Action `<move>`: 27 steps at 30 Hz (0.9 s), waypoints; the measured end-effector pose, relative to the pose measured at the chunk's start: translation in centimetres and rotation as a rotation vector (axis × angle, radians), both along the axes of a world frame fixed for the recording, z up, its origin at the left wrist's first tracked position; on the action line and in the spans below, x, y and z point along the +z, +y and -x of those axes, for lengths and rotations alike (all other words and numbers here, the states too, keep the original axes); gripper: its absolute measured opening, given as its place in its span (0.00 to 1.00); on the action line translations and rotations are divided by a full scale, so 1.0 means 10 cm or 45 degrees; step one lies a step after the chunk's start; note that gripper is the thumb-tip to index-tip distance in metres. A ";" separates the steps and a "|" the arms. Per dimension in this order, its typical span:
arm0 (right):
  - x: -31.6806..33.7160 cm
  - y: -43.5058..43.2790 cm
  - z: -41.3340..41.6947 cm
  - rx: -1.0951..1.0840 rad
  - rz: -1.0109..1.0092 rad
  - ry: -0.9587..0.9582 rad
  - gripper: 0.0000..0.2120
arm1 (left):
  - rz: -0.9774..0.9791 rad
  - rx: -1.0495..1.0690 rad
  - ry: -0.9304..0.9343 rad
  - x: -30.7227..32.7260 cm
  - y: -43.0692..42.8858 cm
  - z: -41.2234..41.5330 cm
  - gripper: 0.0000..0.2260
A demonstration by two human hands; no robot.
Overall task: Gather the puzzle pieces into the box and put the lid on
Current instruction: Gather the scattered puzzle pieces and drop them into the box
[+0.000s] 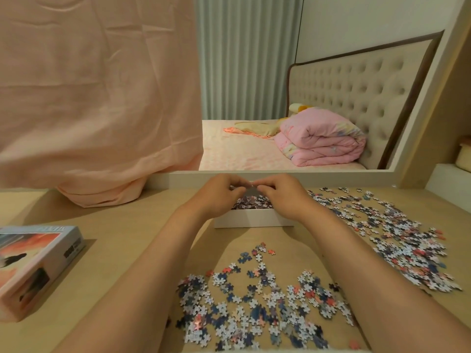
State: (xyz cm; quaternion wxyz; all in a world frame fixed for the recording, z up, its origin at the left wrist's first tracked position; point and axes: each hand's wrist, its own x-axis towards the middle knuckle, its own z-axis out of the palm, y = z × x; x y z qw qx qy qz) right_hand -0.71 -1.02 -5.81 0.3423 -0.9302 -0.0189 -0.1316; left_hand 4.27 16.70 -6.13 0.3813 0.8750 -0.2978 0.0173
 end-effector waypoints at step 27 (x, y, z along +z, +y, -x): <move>0.24 0.28 1.00 0.298 0.420 0.159 0.18 | -0.422 -0.045 -0.306 0.01 0.58 0.94 0.22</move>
